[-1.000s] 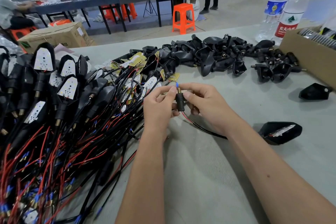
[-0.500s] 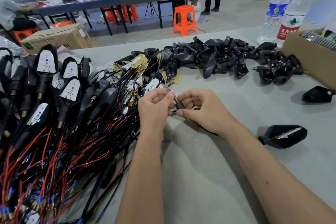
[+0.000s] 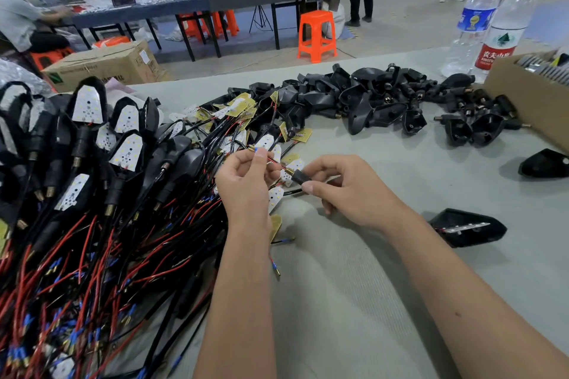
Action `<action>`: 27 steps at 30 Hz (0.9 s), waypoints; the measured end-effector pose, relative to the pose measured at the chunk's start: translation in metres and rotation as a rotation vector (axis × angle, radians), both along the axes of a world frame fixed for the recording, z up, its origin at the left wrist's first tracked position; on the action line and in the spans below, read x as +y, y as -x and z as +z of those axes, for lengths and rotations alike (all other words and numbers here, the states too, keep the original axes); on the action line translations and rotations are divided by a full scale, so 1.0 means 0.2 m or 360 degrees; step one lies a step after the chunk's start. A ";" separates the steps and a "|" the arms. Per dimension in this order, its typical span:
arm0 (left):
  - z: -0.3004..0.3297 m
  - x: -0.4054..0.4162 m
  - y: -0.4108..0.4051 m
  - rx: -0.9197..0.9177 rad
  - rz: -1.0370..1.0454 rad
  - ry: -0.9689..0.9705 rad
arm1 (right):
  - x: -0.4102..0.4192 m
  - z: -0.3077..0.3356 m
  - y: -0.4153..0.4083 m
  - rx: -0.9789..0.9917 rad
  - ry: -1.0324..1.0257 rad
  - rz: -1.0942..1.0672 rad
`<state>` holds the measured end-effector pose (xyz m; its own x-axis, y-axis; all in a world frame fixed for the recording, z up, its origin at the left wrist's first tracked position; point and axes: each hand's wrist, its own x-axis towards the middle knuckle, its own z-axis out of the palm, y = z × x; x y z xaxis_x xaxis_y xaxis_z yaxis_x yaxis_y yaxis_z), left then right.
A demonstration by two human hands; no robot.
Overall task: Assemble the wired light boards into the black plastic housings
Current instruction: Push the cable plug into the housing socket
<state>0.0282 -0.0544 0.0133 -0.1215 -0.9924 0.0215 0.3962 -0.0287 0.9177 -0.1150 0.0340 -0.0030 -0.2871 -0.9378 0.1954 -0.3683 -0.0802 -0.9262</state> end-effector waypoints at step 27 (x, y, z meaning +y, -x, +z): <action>0.01 0.02 -0.01 0.0016 -0.0242 -0.0288 | 0.06 0.07 0.06 0.0394 0.0070 -0.0220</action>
